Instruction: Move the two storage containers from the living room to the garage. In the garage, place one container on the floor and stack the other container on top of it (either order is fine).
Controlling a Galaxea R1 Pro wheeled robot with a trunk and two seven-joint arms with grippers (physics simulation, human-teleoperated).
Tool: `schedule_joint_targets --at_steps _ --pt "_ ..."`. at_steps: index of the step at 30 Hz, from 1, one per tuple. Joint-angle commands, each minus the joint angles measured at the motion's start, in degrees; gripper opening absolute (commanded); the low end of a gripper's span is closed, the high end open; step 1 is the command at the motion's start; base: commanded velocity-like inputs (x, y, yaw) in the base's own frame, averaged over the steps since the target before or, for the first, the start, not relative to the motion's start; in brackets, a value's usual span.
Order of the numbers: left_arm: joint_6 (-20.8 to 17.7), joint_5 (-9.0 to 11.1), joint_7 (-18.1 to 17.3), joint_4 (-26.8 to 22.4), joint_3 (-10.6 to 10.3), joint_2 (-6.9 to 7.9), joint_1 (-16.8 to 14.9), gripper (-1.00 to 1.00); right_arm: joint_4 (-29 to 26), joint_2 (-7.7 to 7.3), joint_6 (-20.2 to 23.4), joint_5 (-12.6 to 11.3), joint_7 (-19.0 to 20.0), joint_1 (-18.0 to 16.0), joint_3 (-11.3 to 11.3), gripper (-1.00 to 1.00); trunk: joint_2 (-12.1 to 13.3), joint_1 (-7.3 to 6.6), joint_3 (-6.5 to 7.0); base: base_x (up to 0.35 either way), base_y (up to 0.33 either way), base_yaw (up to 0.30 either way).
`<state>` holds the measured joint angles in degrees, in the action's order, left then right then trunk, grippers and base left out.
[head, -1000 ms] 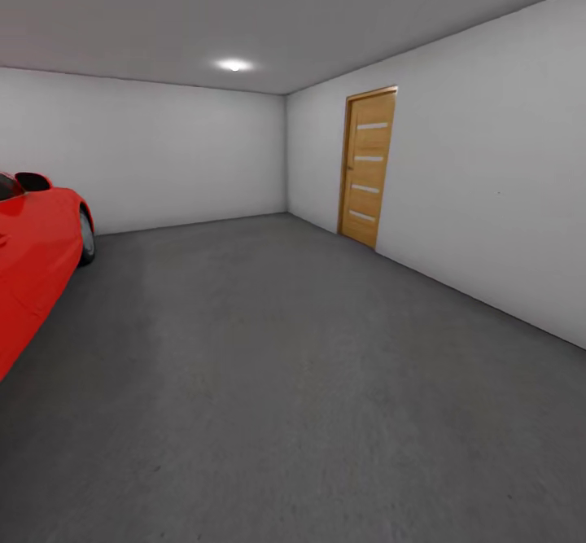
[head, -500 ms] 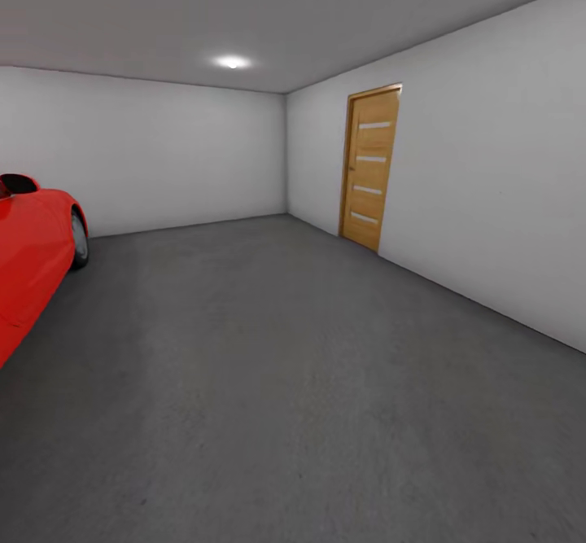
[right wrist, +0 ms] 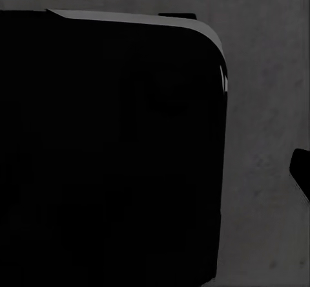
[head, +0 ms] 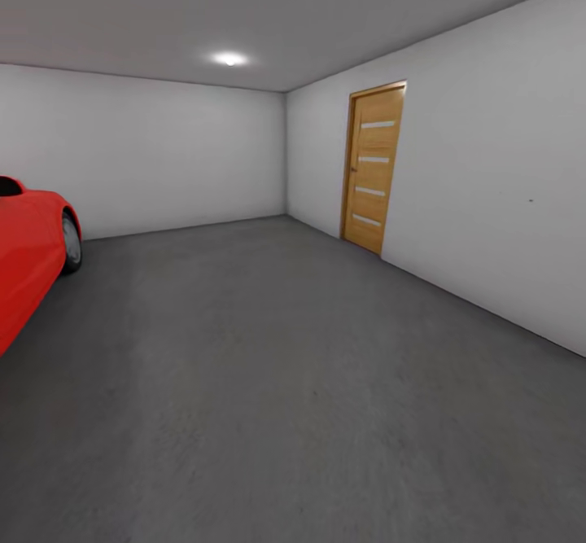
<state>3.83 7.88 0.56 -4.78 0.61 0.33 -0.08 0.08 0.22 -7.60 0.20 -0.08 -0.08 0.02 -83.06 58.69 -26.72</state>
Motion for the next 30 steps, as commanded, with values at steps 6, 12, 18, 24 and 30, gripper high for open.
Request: schedule_joint_targets --at_steps 6,12,18,24,30 --pt "0.45 0.38 0.08 0.03 0.08 -0.10 -0.01 1.00 0.01 -0.04 -0.13 -0.03 -0.01 -0.01 -0.13 1.00 -0.02 0.03 -0.05 0.321 0.000 0.000" --pt "0.66 0.30 0.07 0.04 0.02 -0.09 -0.01 1.00 0.01 -0.08 -0.17 -0.13 -0.01 -0.01 -0.30 1.00 -0.02 0.03 -0.05 0.321 0.000 0.000" --pt "0.35 0.29 0.02 0.04 0.01 -0.02 -0.01 1.00 0.01 -0.25 -0.28 -0.19 -0.01 -0.01 -0.36 1.00 -0.02 0.03 -0.05 0.321 0.000 0.000" --pt "0.17 0.33 0.00 0.04 0.00 0.02 -0.01 1.00 0.01 -0.30 -0.28 -0.11 -0.01 -0.01 -0.18 1.00 -0.02 0.03 -0.05 0.321 0.000 0.000" --pt "0.09 0.38 0.06 0.04 0.07 0.01 -0.01 1.00 0.01 -0.15 -0.36 0.05 -0.01 -0.01 0.10 1.00 -0.02 0.03 -0.05 0.321 0.000 0.000"
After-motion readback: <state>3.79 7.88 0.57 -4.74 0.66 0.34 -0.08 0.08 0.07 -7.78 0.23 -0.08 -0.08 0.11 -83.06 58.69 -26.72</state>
